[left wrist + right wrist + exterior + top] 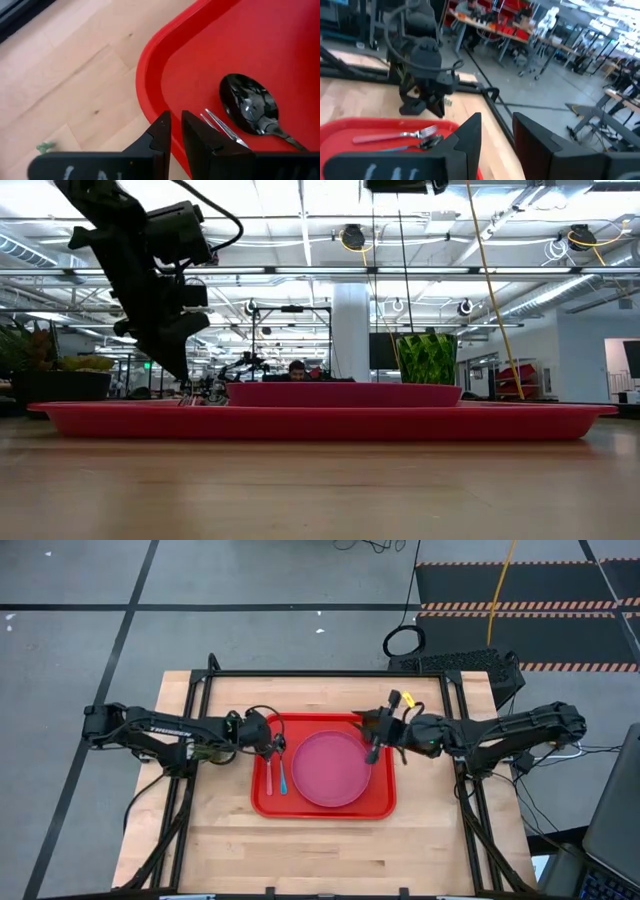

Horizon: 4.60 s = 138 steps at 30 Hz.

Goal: Pick and place plate/cup/fork/spoon on tray
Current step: Adjust the silverware on the red tray

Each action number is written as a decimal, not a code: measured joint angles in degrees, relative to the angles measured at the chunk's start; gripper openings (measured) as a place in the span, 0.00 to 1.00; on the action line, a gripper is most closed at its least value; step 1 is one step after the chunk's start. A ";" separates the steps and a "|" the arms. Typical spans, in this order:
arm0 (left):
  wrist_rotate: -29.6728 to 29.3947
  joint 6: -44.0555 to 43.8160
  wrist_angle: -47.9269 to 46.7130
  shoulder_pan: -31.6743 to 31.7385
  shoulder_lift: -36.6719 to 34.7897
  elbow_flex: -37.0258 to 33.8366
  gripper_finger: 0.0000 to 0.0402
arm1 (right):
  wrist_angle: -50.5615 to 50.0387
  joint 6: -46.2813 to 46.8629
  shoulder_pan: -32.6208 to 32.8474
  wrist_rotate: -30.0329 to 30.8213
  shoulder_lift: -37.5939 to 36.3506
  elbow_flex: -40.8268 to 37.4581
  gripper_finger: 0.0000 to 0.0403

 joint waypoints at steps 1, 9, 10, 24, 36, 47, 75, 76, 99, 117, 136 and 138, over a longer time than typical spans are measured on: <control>0.02 0.47 0.04 0.20 0.00 0.00 0.12 | 1.16 -0.25 0.19 -0.01 -0.53 -0.57 0.26; 3.17 2.97 -0.45 2.54 0.63 0.00 0.12 | 3.55 -0.37 0.55 0.00 -2.73 -2.50 0.26; 3.84 3.42 -0.41 2.76 0.66 0.00 0.12 | 3.51 -0.53 0.55 0.00 -2.73 -2.50 0.26; 6.48 5.12 -0.20 3.58 5.09 0.02 0.12 | 4.99 -2.06 0.55 -0.04 -2.73 -2.50 0.26; 6.16 5.67 1.91 3.97 6.54 0.13 0.12 | 4.97 -1.97 0.55 -0.26 -2.71 -2.50 0.26; 7.14 6.76 2.00 3.99 6.64 1.48 0.12 | 4.95 -1.89 0.55 -0.24 -2.71 -2.50 0.26; 5.34 8.96 -0.43 4.12 6.63 2.73 0.12 | 4.82 -1.89 0.55 -0.25 -2.71 -2.50 0.26; 5.34 9.30 -0.41 4.06 6.62 2.73 0.12 | 4.82 -1.89 0.55 -0.24 -2.71 -2.50 0.26; 4.86 7.10 1.08 3.71 7.52 2.75 0.12 | 4.89 -1.84 0.55 -0.26 -2.71 -2.45 0.26; 5.34 7.60 3.79 3.71 9.33 2.75 0.12 | 4.84 -1.84 0.54 -0.24 -2.69 -2.45 0.26; 5.53 8.93 4.30 3.71 9.33 2.75 0.12 | 4.73 -1.84 0.55 -0.24 -2.69 -2.45 0.26; 6.00 8.93 4.30 3.71 9.33 2.75 0.12 | 4.73 -1.84 0.53 -0.24 -2.69 -2.45 0.26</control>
